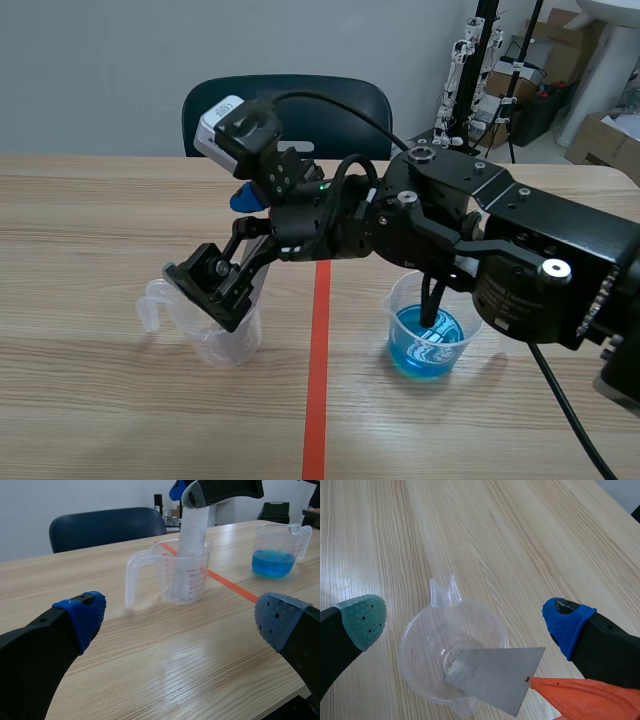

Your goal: Do the redox reaction experiment. return to the home posture

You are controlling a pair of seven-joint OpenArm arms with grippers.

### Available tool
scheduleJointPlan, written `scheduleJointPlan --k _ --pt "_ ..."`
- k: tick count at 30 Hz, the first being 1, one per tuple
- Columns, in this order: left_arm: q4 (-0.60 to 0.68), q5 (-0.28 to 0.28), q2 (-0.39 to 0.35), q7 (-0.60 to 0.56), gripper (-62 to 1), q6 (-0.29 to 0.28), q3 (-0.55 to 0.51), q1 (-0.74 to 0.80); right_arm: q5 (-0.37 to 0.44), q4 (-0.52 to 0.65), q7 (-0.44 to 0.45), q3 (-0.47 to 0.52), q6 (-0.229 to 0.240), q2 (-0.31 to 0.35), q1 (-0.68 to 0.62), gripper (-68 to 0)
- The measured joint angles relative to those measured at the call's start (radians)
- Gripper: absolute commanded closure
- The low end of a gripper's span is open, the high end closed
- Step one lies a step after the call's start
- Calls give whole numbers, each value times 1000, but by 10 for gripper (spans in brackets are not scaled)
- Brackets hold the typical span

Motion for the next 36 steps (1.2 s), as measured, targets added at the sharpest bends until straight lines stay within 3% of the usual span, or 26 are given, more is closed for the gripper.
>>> scheduleJointPlan --k 16,36 --pt "0 0 0 0 -623 0 0 0 9 0 4 0 -3 0 81 -679" --pt "0 0 0 0 -623 0 0 0 117 44 -41 4 -3 0 212 -679"
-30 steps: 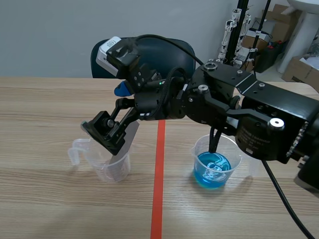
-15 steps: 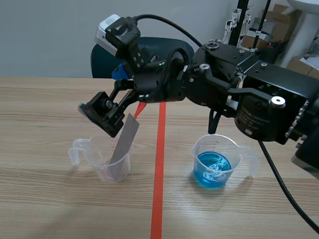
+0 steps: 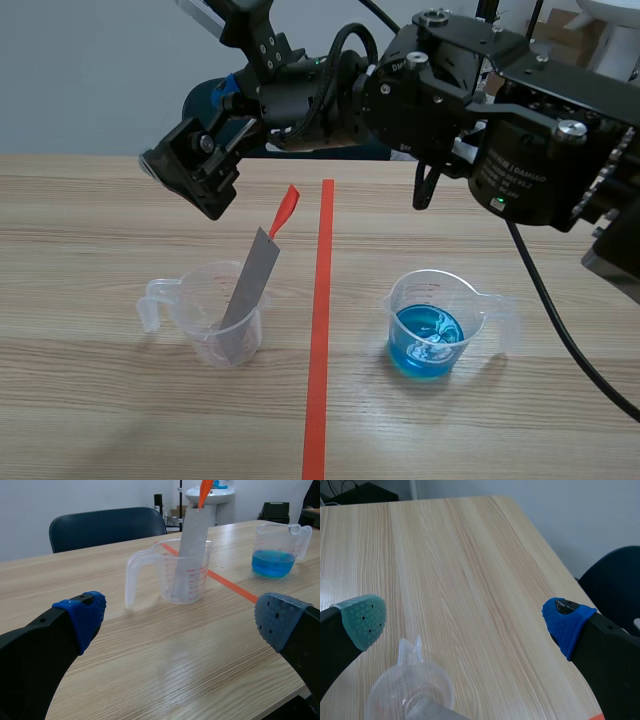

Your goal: Do the redox reaction experiment. return to the home posture

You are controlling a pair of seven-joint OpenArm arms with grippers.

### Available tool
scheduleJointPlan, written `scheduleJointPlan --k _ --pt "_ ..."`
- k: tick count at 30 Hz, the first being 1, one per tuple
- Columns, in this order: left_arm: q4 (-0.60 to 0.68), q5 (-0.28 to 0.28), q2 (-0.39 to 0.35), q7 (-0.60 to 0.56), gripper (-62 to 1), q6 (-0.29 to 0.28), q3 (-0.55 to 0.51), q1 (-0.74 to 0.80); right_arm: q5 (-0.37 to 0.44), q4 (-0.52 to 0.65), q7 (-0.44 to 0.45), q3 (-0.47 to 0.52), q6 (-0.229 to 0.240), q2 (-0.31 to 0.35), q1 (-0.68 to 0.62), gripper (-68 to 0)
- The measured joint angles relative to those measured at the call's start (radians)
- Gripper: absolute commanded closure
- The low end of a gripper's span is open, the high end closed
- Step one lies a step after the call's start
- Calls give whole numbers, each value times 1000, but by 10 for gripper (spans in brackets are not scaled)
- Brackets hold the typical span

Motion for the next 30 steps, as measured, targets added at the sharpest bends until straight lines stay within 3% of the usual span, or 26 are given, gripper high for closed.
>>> scheduleJointPlan --k 8,15,23,30 --pt "0 -48 -15 0 -623 0 0 1 1 141 -25 191 -25 4 10 -679" --pt "0 -48 -135 0 -623 -45 0 27 3 238 -35 397 -24 80 5 -679" --pt "0 -40 -254 0 -623 -70 0 65 -2 282 176 523 -23 264 -173 -679" --pt "12 -40 -370 3 -623 -69 0 97 -101 281 398 560 -48 420 -421 -679"
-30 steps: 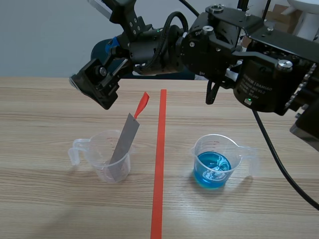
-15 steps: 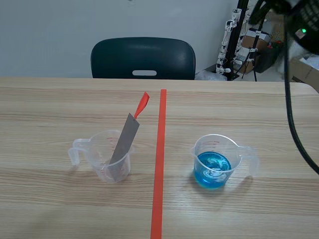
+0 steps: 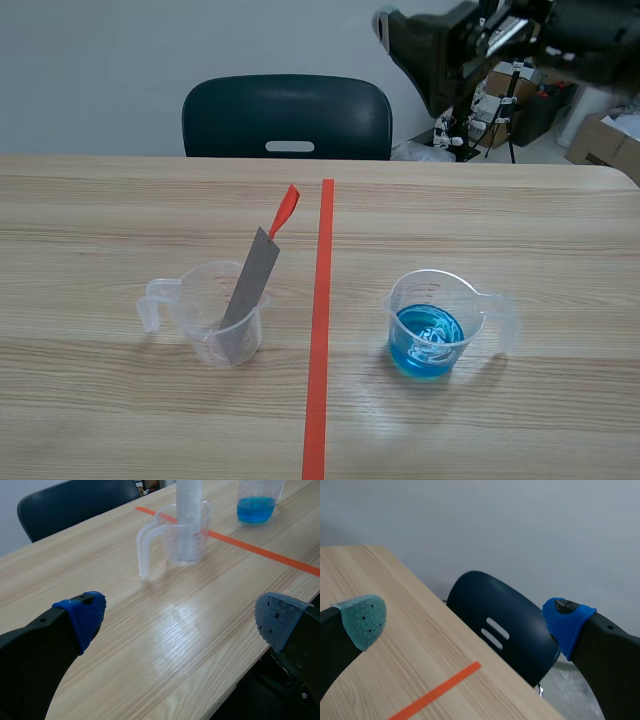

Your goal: Do the redox reaction experiment. return to the home posture

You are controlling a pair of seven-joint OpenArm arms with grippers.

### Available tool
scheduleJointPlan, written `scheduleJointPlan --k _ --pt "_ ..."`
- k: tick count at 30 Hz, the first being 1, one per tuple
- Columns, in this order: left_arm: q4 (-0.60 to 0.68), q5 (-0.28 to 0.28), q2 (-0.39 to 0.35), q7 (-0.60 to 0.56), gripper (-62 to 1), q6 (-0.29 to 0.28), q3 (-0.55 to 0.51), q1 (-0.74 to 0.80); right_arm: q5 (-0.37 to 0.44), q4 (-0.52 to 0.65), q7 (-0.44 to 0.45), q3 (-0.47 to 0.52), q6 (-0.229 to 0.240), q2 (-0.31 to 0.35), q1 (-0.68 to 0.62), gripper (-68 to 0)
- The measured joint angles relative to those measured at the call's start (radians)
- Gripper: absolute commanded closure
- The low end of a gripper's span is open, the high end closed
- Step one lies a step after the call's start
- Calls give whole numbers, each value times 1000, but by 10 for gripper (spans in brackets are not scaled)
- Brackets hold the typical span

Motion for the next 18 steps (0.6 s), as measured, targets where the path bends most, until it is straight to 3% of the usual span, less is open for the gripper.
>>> scheduleJointPlan --k 6,8,12,16,18 --pt "151 -195 -143 11 -623 -152 -2 23 -20 8 16 158 -23 51 -207 -679" --pt "209 -240 -185 140 -623 -188 -22 21 -20 21 11 243 -23 51 -264 -679" --pt "321 -277 -222 350 -623 -212 -80 22 -20 57 14 426 -24 50 -377 -679" --pt "428 -277 -212 490 -623 -214 -161 22 -21 81 37 550 -23 29 -481 -679" --pt "482 -277 -196 557 -623 -214 -204 22 -59 89 63 605 -23 -3 -523 -679"
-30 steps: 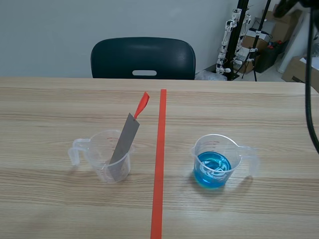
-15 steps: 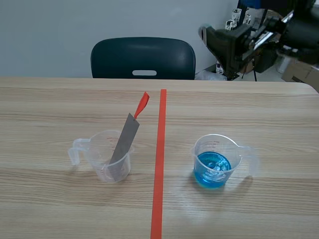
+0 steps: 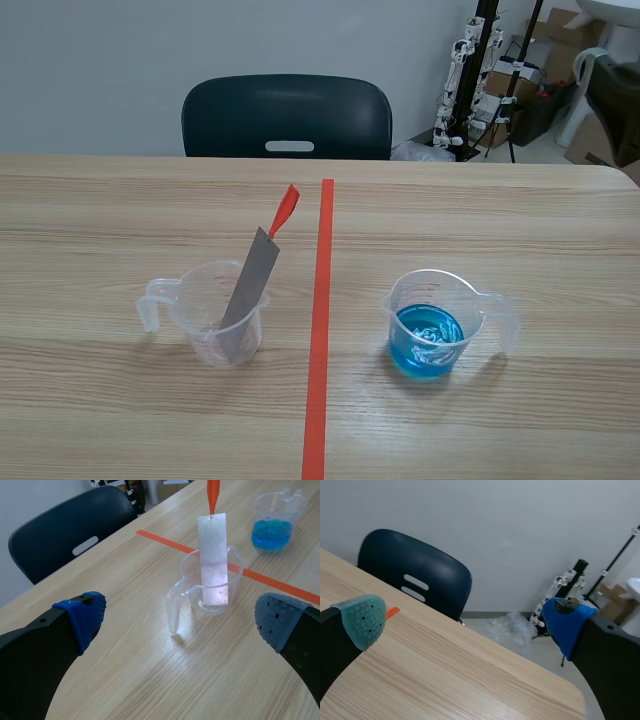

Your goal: Do the redox reaction experiment. return to the home posture

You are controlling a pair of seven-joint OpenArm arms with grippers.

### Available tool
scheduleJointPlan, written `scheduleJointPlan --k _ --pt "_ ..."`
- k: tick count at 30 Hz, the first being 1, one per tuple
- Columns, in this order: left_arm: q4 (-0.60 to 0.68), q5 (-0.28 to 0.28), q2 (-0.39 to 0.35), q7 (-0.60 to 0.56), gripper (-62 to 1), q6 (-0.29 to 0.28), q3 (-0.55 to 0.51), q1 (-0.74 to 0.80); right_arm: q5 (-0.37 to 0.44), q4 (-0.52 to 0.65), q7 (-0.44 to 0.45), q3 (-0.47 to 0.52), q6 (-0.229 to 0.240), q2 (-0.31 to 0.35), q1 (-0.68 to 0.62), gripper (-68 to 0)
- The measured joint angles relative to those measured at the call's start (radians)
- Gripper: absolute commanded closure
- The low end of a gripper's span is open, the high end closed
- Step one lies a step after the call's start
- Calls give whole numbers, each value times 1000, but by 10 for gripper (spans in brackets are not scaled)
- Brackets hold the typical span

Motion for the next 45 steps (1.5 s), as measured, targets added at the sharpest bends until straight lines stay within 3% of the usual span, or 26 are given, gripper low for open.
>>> scheduleJointPlan --k 5,9,12,16,21,25,28,34,39,45 --pt "115 1 70 154 -623 0 -31 0 -98 14 39 108 29 -98 -61 -679" --pt "175 3 137 221 -623 1 -31 0 -211 17 93 119 45 -147 -64 -679" --pt "224 22 196 309 -623 1 -37 1 -256 17 125 121 45 -163 -68 -679" --pt "282 45 266 330 -623 1 -77 29 -303 27 121 121 50 -165 -100 -679" --pt "341 45 278 330 -623 15 -106 103 -320 137 82 92 48 -148 -163 -679" --pt "377 52 282 331 -623 56 -107 135 -314 230 68 44 -52 -94 -233 -679" --pt "419 84 301 335 -623 100 -108 174 -312 270 64 -9 -87 -57 -265 -679" --pt "536 111 334 369 -623 117 -108 236 -312 291 38 -119 -109 -11 -289 -679" --pt "584 117 333 397 -623 141 -108 254 -312 291 28 -205 -161 -5 -288 -679" --pt "606 117 291 428 -623 140 -109 282 -312 291 27 -278 -163 2 -288 -679"
